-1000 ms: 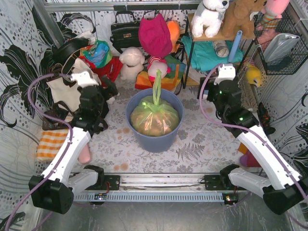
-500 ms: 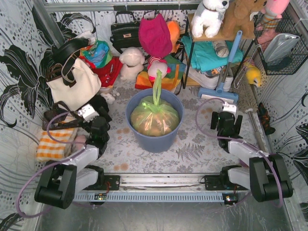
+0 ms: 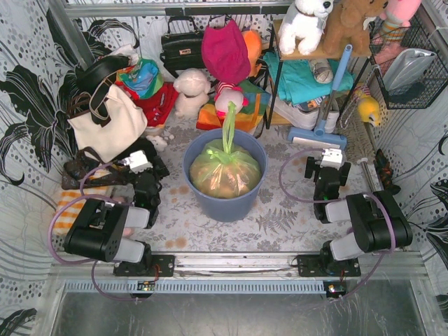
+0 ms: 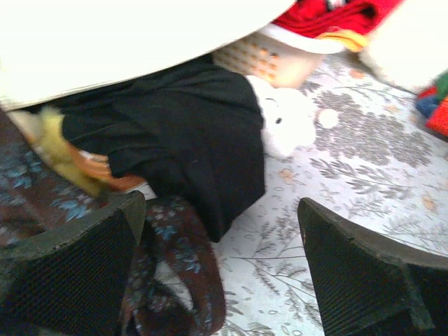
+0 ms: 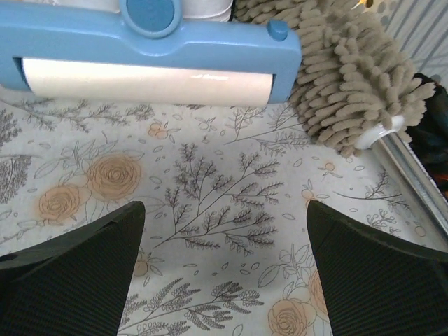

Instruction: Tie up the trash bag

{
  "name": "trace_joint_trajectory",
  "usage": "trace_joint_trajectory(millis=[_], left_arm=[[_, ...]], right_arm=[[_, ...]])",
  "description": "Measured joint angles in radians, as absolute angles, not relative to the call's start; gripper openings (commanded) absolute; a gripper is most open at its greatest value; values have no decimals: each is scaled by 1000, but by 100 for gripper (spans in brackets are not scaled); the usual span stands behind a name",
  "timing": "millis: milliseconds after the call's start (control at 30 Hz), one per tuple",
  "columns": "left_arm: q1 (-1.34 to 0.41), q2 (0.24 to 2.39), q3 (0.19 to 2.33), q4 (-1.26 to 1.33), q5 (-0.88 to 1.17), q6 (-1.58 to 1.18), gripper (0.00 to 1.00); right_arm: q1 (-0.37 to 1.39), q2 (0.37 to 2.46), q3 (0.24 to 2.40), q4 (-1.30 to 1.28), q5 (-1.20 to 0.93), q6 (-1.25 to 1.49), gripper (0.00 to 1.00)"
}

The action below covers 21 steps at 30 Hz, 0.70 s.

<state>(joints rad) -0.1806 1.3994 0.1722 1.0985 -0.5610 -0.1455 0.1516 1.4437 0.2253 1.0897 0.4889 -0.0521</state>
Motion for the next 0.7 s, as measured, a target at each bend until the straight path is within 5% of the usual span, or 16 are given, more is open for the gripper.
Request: trace_joint_trajectory(millis=[333,700], left_arm=[[-138,1467,173,1198,-318,-92,98],[-135,1467,173,1217,-276,-90,98]], right_arm=[[74,1488,188,1237,253,-70,97],[54,1536,184,1279,138,-72,97]])
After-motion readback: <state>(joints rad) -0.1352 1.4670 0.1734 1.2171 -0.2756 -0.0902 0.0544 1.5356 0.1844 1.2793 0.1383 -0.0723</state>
